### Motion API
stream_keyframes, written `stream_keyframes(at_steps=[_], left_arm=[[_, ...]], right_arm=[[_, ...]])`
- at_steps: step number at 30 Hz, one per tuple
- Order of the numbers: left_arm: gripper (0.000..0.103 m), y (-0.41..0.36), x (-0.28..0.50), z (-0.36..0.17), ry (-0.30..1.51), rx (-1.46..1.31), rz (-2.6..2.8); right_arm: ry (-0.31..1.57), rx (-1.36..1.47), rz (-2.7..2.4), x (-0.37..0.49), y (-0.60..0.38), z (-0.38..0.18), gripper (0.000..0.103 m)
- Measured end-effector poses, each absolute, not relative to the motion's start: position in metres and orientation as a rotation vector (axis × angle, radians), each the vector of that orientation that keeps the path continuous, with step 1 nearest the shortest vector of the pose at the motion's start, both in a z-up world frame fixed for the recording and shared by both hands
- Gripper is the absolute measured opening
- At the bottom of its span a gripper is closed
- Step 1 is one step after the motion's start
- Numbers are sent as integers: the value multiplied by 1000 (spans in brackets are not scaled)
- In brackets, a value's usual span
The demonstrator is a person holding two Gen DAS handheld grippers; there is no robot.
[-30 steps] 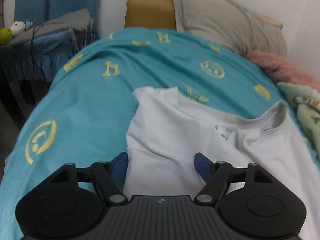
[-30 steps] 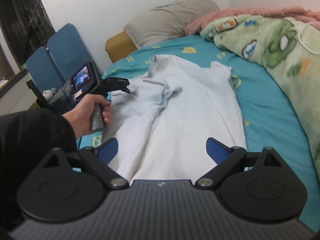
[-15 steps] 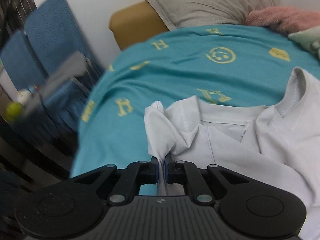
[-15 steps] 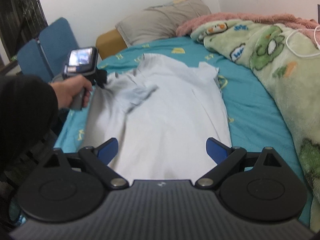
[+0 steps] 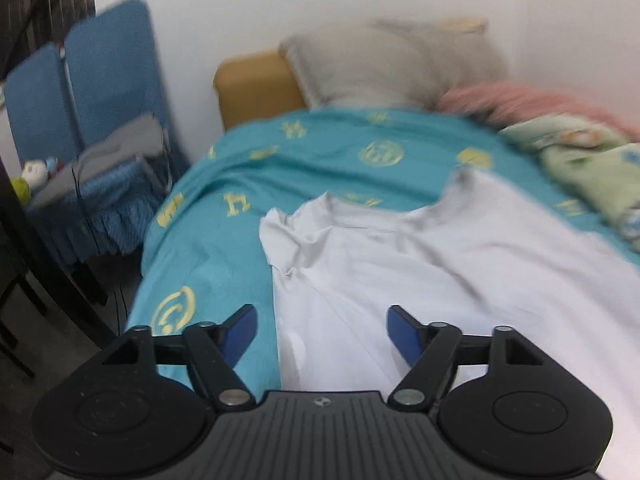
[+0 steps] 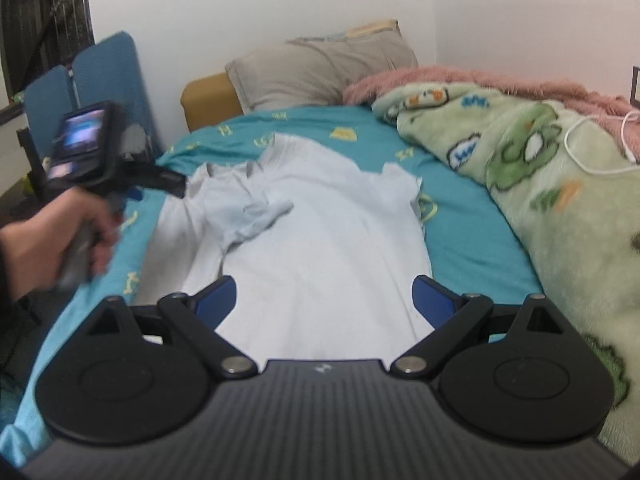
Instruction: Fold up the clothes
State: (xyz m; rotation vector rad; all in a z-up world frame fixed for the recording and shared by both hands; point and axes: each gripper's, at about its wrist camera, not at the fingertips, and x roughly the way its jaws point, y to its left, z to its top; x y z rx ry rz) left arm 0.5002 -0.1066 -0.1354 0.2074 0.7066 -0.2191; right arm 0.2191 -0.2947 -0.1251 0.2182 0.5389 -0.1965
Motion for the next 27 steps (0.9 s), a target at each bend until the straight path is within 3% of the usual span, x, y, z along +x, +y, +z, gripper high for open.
stream_keyframes(at_steps=[10,12,15,22,27], left_arm=[[87,-74,298,-14,514,132,-244],[95,-70,260,-2,486,107,-259],[103,-66,208,-3,440,76,-282],[103,-53,166,-49,537,14,-286],[102,-54,155,-34,507,24,-241]], right_arm=[[422,193,-188,192,-289,-93,96],[397,196,-188,186,-288,-87,96],[363,206,-184,176,-286,-81,96],[348,293,-194,174,-284,-72,96],[352,367,-163,177,-280,-57,95]])
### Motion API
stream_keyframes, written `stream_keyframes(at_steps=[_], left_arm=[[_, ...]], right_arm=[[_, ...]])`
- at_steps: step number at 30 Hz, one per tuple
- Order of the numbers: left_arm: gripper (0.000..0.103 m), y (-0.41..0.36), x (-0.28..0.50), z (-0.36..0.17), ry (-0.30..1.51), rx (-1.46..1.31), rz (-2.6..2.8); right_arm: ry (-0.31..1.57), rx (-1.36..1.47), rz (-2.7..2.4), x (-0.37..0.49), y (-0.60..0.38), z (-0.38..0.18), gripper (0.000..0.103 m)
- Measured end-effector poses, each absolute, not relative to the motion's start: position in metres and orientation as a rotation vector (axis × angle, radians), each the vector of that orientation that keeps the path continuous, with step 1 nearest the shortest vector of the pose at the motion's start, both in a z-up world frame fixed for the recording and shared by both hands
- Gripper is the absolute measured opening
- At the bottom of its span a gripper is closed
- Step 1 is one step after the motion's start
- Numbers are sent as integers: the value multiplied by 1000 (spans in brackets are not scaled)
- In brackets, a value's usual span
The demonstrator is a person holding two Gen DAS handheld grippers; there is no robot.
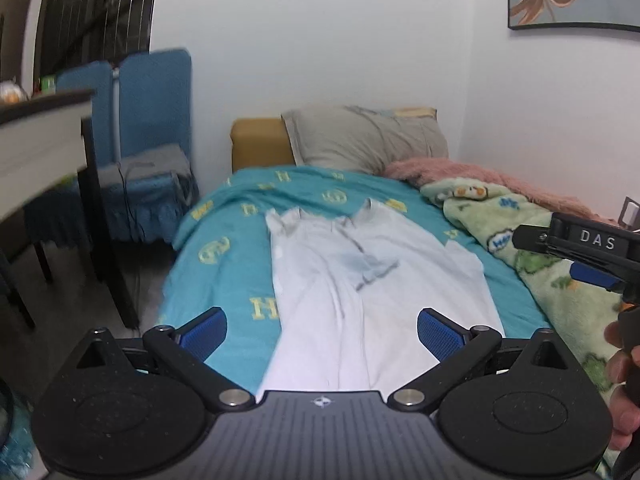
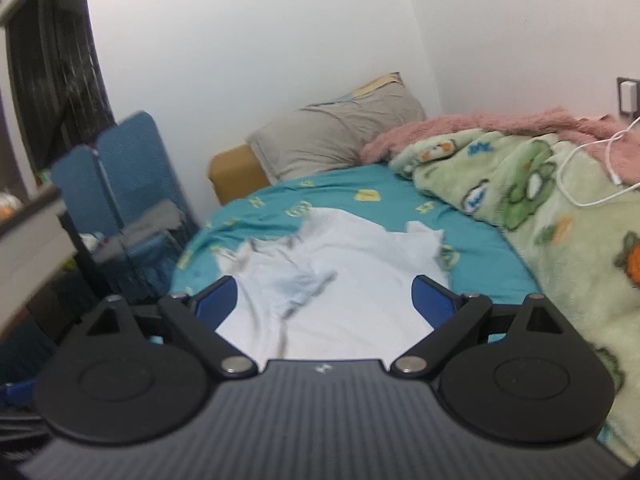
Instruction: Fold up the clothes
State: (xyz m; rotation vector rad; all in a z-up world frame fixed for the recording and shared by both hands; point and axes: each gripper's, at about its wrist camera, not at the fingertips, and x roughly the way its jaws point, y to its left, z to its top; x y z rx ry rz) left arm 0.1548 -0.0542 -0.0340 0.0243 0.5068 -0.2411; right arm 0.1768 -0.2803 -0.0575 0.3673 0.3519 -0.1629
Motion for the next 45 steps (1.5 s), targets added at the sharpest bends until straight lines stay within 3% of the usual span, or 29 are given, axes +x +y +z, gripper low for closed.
stream_keyframes(at_steps=[6,10,13,21,23,34,42,44,45], left_arm=[[102,-61,153,-29,467,-4,-269],[103,-51,157,-51,453,-31,-255],[103,-36,167,-69,472,-76,-231],[103,-12,207,-101,562,-213,-81],[103,-11,213,-105,574,-227,-67],[103,-15,240,-127,655,-301,-72],[103,-16,258,-145,758,-357,-76],[103,-14,260,-148,780,-379,-77],[103,-13,261,-148,789,-386,-79]], right_arm=[[348,414,-151,168,-298,-65,95],[443,702,3,177,-351,-74,95],[414,981,46,193,-419,-82,95],[446,1463,-159,258,-520,-220,95],[451,1469,-162,282,-522,-237,88],[476,1584,-163,363,-528,-296,88],[415,1525,-206,401,-514,-297,88],[426,1461,-270,406,-512,-290,74],[447,1378,-306,410,-510,-283,53]])
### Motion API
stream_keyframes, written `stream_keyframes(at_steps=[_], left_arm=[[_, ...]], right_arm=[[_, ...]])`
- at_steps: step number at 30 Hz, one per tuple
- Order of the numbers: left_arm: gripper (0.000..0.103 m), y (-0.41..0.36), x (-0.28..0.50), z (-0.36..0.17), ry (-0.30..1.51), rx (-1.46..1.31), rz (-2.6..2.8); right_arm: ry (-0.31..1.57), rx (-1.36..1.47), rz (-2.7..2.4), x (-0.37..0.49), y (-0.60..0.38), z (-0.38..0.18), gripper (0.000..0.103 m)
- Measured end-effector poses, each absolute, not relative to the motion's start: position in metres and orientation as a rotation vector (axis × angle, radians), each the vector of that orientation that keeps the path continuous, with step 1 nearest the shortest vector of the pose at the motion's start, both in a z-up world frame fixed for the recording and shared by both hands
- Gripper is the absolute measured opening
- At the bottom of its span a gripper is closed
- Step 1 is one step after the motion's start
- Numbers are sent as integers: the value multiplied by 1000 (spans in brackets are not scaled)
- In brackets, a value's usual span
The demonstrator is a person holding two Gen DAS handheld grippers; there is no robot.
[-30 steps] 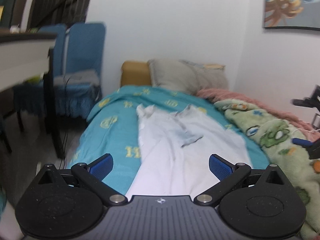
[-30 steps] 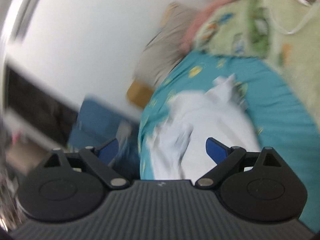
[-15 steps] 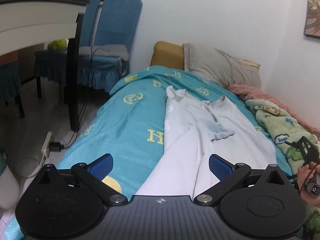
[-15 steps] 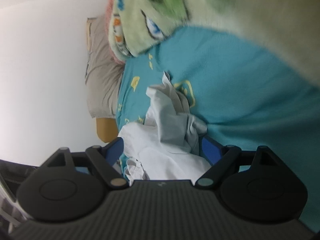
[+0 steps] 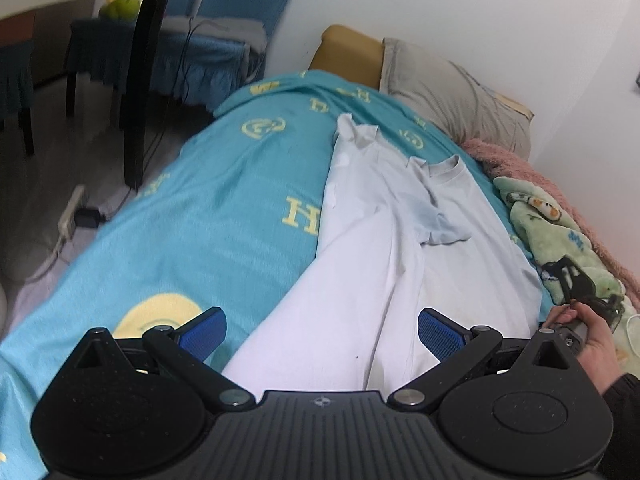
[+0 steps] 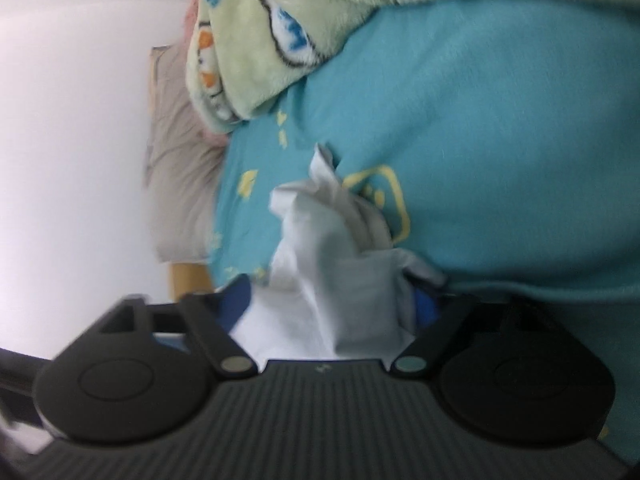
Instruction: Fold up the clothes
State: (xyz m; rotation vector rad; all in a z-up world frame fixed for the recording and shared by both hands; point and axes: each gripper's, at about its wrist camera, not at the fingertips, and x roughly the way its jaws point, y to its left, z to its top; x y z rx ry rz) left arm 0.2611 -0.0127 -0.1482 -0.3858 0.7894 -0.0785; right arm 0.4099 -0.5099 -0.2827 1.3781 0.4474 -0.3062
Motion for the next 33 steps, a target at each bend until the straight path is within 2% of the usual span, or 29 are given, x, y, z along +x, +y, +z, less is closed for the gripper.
stream_keyframes(at_steps=[1,2,3,9,13,17,20,21,22,24,33], left_arm=[[103,-12,262,-148,796,-389,-84],[103,-11,262,-147,802,-391,-89],[102,-11,262,-145,801,-388,-95],[102,-10,254,-131,750,-344,-111],[102,-4,248,-121,719,-350,-134],[102,1,242,-115,694,-281,-136],[102,0,241,-116,671,-201,-108],[102,-1,243,-117,672,-188,-101],[102,-1,245,-118,676,-182,-97],[102,-3,249,-121,684,-181,-97],[101,-13,241,-123,665,-142,-98]], right_arm=[[468,1294,-341,414,-507,-276,29],[475,1198,-366,416,-501,-266,19],[465,1087,-375,416,-489,-254,14],[390,330,-322,433,-377,-176,10],[410,-98,-172,448,-273,-170,10],[485,-325,-36,460,-203,-201,11],[519,-298,48,460,-192,-206,14],[529,-265,77,460,-195,-203,30],[532,-225,97,457,-200,-198,59],[516,-146,106,442,-209,-181,91],[431,79,22,292,-231,-84,92]])
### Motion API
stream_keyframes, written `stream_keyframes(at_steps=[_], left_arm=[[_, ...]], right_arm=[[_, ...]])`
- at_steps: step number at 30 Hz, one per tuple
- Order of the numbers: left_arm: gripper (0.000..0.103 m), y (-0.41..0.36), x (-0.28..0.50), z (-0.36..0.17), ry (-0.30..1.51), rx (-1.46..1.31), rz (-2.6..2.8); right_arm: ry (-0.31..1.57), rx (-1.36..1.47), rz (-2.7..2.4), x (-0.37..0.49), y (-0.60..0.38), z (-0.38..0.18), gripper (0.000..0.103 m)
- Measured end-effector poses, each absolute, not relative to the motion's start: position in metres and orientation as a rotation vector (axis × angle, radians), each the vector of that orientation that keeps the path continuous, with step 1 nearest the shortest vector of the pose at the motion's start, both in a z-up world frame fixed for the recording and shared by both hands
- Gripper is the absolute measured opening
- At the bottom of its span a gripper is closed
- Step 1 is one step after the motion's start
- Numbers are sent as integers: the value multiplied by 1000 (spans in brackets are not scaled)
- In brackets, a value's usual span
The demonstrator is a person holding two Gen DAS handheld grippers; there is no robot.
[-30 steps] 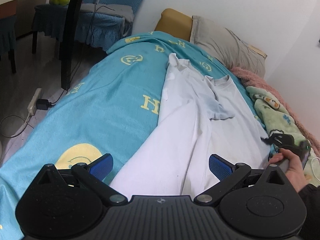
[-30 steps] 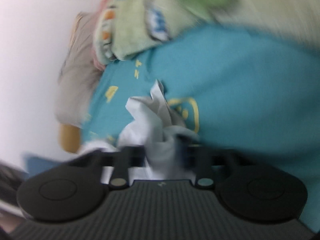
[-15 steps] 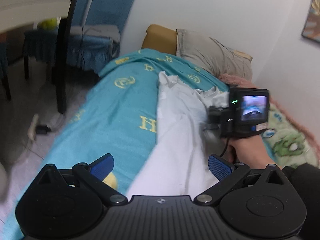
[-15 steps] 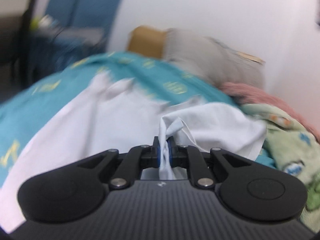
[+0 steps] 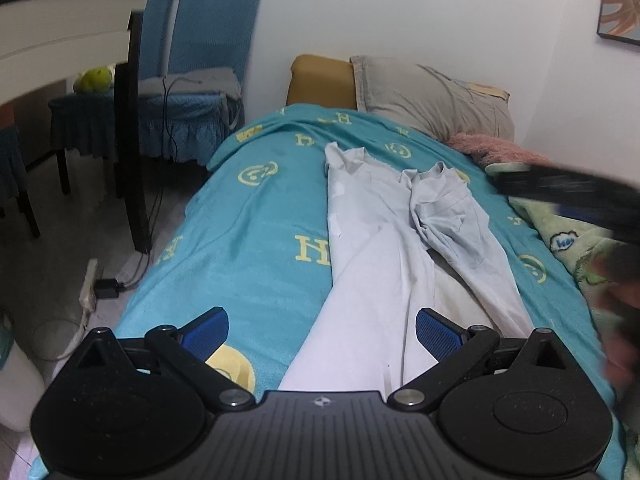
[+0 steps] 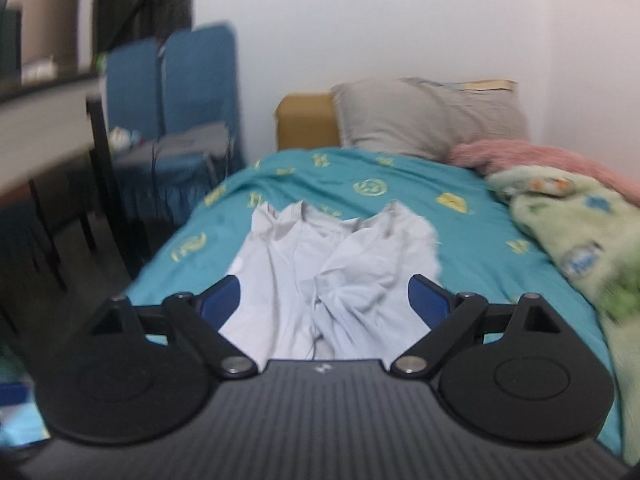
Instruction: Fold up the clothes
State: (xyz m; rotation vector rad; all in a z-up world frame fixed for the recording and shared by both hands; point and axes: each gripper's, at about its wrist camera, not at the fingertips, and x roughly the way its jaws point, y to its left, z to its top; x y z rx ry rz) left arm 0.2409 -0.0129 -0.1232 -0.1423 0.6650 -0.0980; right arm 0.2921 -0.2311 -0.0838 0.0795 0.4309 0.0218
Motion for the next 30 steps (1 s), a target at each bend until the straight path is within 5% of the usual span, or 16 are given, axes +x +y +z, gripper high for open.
stream_keyframes(at_steps=[9,30], left_arm=[[99,-21,192,-104,586,-74,-134],[99,-62,197,-131,627,70,-211]], right_arm=[[363,263,-95,137,-250,-59,92],[315,167,-119,123,-261,-42,92]])
